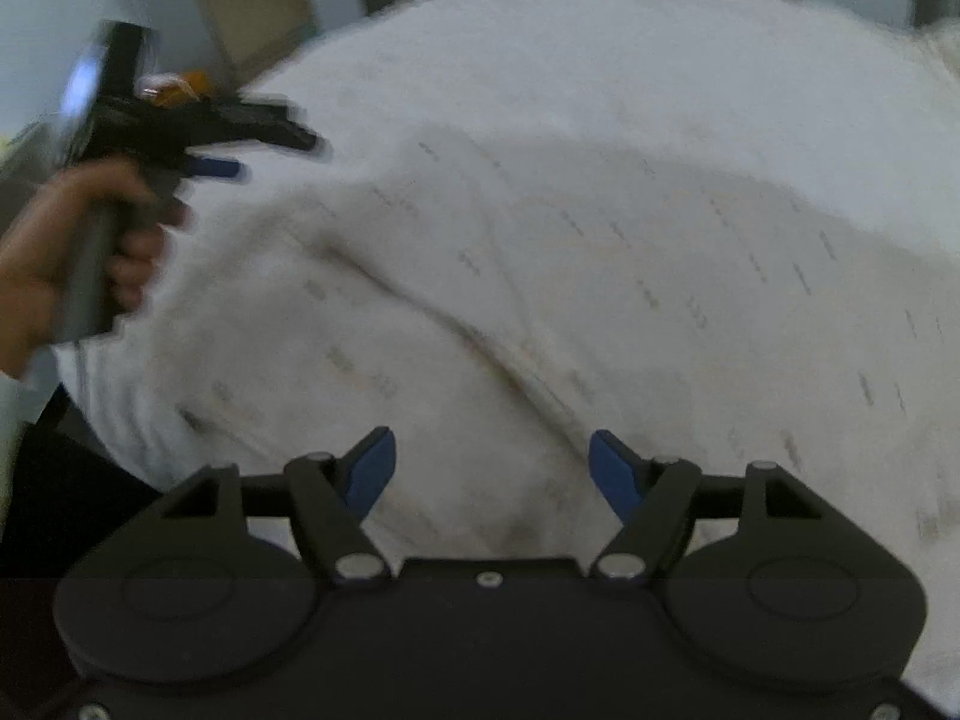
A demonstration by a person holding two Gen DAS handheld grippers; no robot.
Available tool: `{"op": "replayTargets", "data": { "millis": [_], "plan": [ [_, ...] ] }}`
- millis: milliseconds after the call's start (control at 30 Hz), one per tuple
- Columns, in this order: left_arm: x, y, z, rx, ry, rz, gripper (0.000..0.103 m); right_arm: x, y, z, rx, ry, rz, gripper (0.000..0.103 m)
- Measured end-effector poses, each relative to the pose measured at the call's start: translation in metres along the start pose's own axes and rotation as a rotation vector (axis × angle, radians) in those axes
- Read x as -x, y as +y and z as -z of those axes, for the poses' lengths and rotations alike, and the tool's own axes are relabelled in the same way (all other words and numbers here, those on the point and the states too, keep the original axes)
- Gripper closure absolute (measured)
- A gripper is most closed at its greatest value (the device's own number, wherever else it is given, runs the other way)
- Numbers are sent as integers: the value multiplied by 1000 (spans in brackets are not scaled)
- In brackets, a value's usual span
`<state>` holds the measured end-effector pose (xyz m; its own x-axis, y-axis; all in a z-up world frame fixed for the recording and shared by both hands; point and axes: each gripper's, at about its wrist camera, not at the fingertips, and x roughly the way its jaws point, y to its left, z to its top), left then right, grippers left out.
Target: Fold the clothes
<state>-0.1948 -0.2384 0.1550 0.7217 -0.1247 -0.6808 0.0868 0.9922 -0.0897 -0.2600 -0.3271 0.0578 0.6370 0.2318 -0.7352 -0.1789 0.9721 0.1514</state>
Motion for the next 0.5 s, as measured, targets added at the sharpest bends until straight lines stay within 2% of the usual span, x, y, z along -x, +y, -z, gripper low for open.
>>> {"op": "replayTargets", "data": {
  "millis": [67, 133, 167, 267, 400, 500],
  "plan": [
    [-2, -10, 1, -54, 8, -16, 10, -11, 7, -13, 20, -60, 2, 37],
    [-3, -14, 1, -62, 11, -1, 10, -36, 12, -27, 1, -84, 21, 53],
    [-4, -13, 1, -46, 16, 26, 10, -47, 13, -29, -7, -71, 27, 55],
    [-8, -5, 2, 9, 38, 88, 10, -80, 29, -10, 19, 43, 25, 54],
    [-9, 0, 0, 35, 46, 80, 10, -57, 59, 39, 149, 55, -34, 50],
    [-3, 4, -4, 63, 22, 95, 10, -39, 77, 58, 267, 33, -17, 46]
  ]
}}
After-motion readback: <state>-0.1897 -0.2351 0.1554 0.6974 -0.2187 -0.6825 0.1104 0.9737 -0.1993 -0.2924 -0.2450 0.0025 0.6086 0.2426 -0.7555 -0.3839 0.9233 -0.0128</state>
